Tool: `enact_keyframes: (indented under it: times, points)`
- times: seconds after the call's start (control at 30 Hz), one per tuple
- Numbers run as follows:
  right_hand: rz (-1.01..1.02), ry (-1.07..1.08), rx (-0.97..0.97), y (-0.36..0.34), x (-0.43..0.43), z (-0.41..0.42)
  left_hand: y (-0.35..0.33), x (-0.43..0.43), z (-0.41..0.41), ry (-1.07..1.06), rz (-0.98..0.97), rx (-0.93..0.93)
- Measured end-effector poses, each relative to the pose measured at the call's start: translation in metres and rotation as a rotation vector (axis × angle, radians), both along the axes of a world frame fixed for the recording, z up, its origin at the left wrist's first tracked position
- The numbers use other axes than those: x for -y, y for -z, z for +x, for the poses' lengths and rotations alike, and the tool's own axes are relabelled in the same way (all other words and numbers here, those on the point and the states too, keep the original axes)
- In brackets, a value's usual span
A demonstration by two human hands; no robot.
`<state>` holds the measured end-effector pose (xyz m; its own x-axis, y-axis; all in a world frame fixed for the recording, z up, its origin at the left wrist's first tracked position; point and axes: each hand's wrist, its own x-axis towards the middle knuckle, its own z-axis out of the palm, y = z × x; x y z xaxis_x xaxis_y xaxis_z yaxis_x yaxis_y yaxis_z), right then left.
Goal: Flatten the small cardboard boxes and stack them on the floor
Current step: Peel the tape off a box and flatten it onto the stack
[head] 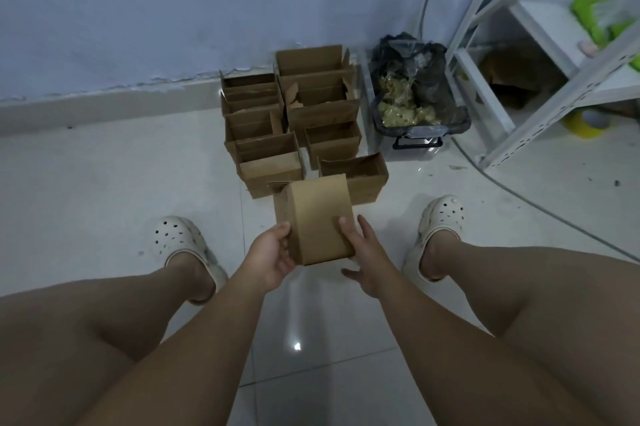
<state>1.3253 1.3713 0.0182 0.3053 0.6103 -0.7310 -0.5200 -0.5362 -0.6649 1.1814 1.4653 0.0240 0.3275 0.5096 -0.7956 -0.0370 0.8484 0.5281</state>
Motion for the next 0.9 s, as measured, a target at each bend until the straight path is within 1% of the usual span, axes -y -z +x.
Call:
enact_keyframes:
  times: [0.07,0.1,0.17,0.27,0.3,0.33,0.37,0.43,0.5,0.57,0.63,0.7,0.77,0.8,0.87,0.9]
  points:
    - [0.065,-0.033,-0.105,-0.003,-0.002,-0.002,-0.005,0.002,0.000,0.028,-0.026,0.051]
    - [0.078,-0.031,-0.116,-0.004,-0.002,-0.001,-0.006,0.002,0.000,0.056,-0.024,0.063]
    - [0.077,-0.011,-0.061,-0.003,-0.004,0.000,-0.004,0.003,0.000,0.113,-0.010,0.055]
    - [0.046,0.017,0.084,0.001,-0.009,0.001,0.005,0.004,-0.002,0.134,0.018,0.009]
    - [0.038,0.025,0.122,0.003,-0.010,0.001,0.010,0.004,-0.004,0.137,0.021,0.011]
    - [0.042,0.058,0.120,0.005,-0.010,0.002,0.013,0.003,-0.007,0.145,0.008,0.040]
    - [0.059,0.120,0.066,0.006,-0.011,0.004,0.015,0.002,-0.008,0.160,-0.022,0.095]
    - [0.096,0.243,-0.105,0.005,-0.010,0.010,0.014,0.001,-0.007,0.199,-0.081,0.212]
    - [0.081,0.247,-0.180,0.006,-0.009,0.017,0.011,-0.002,0.000,0.236,-0.068,0.255]
    - [0.061,0.233,-0.215,0.010,-0.008,0.020,0.008,-0.007,0.007,0.307,0.031,0.218]
    - [0.052,0.241,-0.234,0.012,-0.006,0.017,0.004,-0.012,0.011,0.392,0.122,0.133]
    - [0.032,0.227,-0.208,0.014,-0.006,0.012,0.005,-0.014,0.011,0.433,0.192,0.038]
    - [0.013,0.202,-0.144,0.015,-0.006,0.008,0.011,-0.013,0.009,0.386,0.263,-0.047]
    - [0.000,0.192,-0.097,0.015,-0.007,0.008,0.016,-0.011,0.006,0.343,0.265,-0.075]
    - [-0.036,0.129,0.052,0.015,-0.007,0.009,0.024,-0.003,-0.001,0.312,0.193,-0.104]
    - [-0.064,0.066,0.154,0.016,-0.008,0.009,0.028,0.001,-0.005,0.367,0.174,-0.163]
